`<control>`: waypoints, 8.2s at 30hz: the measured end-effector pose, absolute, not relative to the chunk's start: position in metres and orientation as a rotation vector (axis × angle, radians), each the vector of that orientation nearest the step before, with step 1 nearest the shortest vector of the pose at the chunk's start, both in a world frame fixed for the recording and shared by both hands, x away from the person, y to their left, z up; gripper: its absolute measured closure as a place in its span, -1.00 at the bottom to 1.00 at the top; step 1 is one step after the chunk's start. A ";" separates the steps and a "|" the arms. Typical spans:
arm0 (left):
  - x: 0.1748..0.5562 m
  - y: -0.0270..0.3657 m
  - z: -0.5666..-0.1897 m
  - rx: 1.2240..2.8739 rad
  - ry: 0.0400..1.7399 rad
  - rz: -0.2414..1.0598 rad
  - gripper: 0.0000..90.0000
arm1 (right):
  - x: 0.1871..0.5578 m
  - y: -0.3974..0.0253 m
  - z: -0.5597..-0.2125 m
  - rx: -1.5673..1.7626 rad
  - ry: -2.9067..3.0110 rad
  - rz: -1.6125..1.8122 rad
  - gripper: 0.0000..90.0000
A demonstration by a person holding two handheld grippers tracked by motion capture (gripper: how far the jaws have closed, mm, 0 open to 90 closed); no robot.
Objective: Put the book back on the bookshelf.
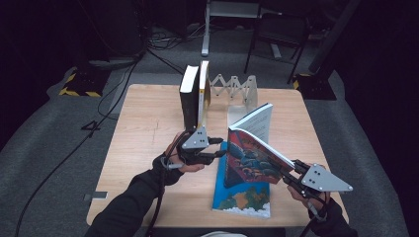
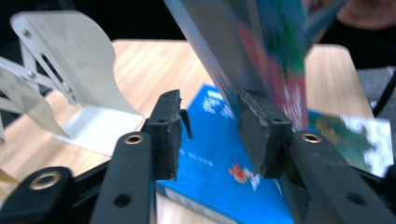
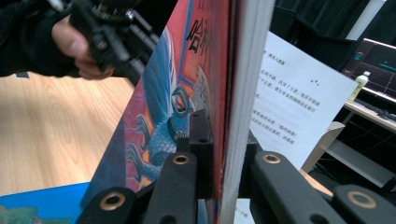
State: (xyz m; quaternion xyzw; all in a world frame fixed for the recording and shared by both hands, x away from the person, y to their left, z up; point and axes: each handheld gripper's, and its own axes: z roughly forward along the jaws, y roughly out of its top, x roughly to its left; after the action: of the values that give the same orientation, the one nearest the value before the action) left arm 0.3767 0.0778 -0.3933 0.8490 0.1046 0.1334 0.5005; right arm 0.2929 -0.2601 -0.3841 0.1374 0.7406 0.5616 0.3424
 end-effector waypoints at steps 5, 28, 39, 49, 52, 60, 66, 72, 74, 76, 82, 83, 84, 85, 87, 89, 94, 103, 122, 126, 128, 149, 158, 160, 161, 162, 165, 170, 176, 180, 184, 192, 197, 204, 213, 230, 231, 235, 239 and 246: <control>0.366 0.077 -0.411 2.103 0.267 0.310 0.07 | 0.288 -0.262 -0.385 0.357 1.927 1.452 0.84; 0.354 0.027 -0.474 2.219 0.260 0.097 -0.17 | 0.279 -0.265 -0.387 0.361 1.931 1.450 0.82; 0.356 0.020 -0.464 2.116 0.284 0.189 0.11 | 0.284 -0.275 -0.398 0.421 1.929 1.377 0.69; 0.358 0.021 -0.461 2.138 0.291 0.247 0.32 | 0.301 -0.289 -0.413 0.551 1.938 1.323 0.54; 0.359 0.021 -0.461 2.139 0.291 0.253 0.33 | 0.311 -0.291 -0.420 0.610 1.938 1.306 0.52; 0.356 0.020 -0.460 2.155 0.250 0.290 0.33 | 0.321 -0.286 -0.429 0.642 1.972 1.254 0.25; 0.350 0.019 -0.460 2.168 0.191 0.333 0.41 | 0.330 -0.289 -0.432 0.717 2.009 1.254 0.00; 0.345 0.019 -0.459 2.169 0.165 0.355 0.44 | 0.334 -0.288 -0.433 0.700 2.060 1.267 -0.17; 0.344 0.019 -0.460 2.161 0.157 0.351 0.45 | 0.337 -0.288 -0.435 0.694 2.091 1.280 -0.21; 0.344 0.020 -0.460 2.155 0.151 0.344 0.45 | 0.340 -0.286 -0.438 0.705 2.122 1.271 -0.24; 0.342 0.020 -0.461 2.146 0.115 0.334 0.46 | 0.347 -0.283 -0.441 0.702 2.162 1.310 -0.28; 0.342 0.020 -0.461 2.145 0.116 0.332 0.47 | 0.349 -0.281 -0.442 0.697 2.176 1.325 -0.30; 0.342 0.021 -0.461 2.145 0.114 0.331 0.47 | 0.350 -0.280 -0.442 0.699 2.187 1.338 -0.30; 0.342 0.021 -0.461 2.144 0.115 0.329 0.47 | 0.351 -0.279 -0.443 0.693 2.204 1.353 -0.29; 0.343 0.022 -0.462 2.140 0.117 0.321 0.47 | 0.352 -0.276 -0.443 0.678 2.219 1.349 -0.27; 0.344 0.022 -0.462 2.139 0.122 0.312 0.47 | 0.351 -0.276 -0.443 0.684 2.215 1.346 -0.19; 0.343 0.023 -0.462 2.134 0.100 0.314 0.47 | 0.348 -0.288 -0.442 0.691 2.200 1.396 0.08; 0.343 0.024 -0.462 2.132 0.077 0.283 0.49 | 0.355 -0.279 -0.444 0.652 2.261 1.418 -0.40; 0.350 0.030 -0.431 2.004 0.158 0.299 0.43 | 0.341 -0.288 -0.447 0.644 2.188 1.419 0.23; 0.351 0.028 -0.417 1.942 0.162 0.283 0.42 | 0.337 -0.288 -0.446 0.634 2.184 1.400 0.24; 0.351 0.028 -0.408 1.912 0.155 0.277 0.42 | 0.335 -0.289 -0.446 0.631 2.183 1.400 0.24; 0.348 0.016 -0.374 1.819 0.149 0.307 0.56 | 0.330 -0.290 -0.444 0.635 2.191 1.393 0.23; 0.343 0.012 -0.371 1.841 0.142 0.320 0.60 | 0.329 -0.290 -0.444 0.646 2.184 1.379 0.22; 0.343 0.012 -0.371 1.841 0.143 0.317 0.60 | 0.329 -0.290 -0.444 0.647 2.183 1.378 0.21; 0.343 0.012 -0.371 1.841 0.143 0.317 0.61 | 0.329 -0.290 -0.444 0.647 2.183 1.378 0.21; 0.343 0.012 -0.372 1.840 0.139 0.315 0.61 | 0.329 -0.290 -0.444 0.649 2.185 1.365 0.20; 0.343 0.013 -0.372 1.832 0.149 0.297 0.62 | 0.327 -0.290 -0.444 0.671 2.187 1.350 0.12; 0.346 0.014 -0.373 1.821 0.176 0.287 0.63 | 0.326 -0.292 -0.450 0.679 2.229 1.279 -0.04; 0.348 0.015 -0.373 1.818 0.184 0.280 0.63 | 0.327 -0.305 -0.453 0.706 2.350 1.238 -0.19; 0.352 0.016 -0.374 1.806 0.205 0.279 0.62 | 0.325 -0.317 -0.458 0.731 2.382 1.188 -0.22; 0.356 0.018 -0.375 1.796 0.228 0.277 0.62 | 0.326 -0.327 -0.467 0.800 2.377 1.142 -0.25; 0.359 0.018 -0.375 1.795 0.239 0.277 0.62 | 0.332 -0.340 -0.493 0.903 2.374 1.034 -0.29; 0.360 0.017 -0.375 1.796 0.235 0.282 0.62 | 0.333 -0.345 -0.502 0.939 2.381 1.027 -0.33; 0.367 0.012 -0.372 1.801 0.241 0.283 0.63 | 0.334 -0.351 -0.504 0.993 2.376 1.063 -0.38; 0.373 0.000 -0.360 1.790 0.251 0.290 0.64 | 0.337 -0.353 -0.504 1.010 2.390 1.071 -0.42; 0.393 0.009 -0.337 1.771 0.314 0.375 0.65 | 0.336 -0.352 -0.504 1.009 2.387 1.069 -0.42; 0.395 0.011 -0.336 1.762 0.323 0.385 0.65 | 0.336 -0.352 -0.504 1.002 2.386 1.066 -0.42; 0.401 0.022 -0.331 1.746 0.359 0.416 0.64 | 0.335 -0.352 -0.504 0.990 2.380 1.061 -0.42; 0.408 0.034 -0.331 1.734 0.415 0.429 0.64 | 0.335 -0.351 -0.504 0.984 2.377 1.058 -0.43; 0.418 0.053 -0.335 1.716 0.502 0.482 0.64 | 0.335 -0.352 -0.504 0.991 2.378 1.059 -0.45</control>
State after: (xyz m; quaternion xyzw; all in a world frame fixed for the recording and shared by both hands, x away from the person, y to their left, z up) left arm 0.4183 0.0533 -0.3346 0.7406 0.2166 0.2080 0.6011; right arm 0.3354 -0.3516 -0.5042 0.3502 0.8402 0.3742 0.1770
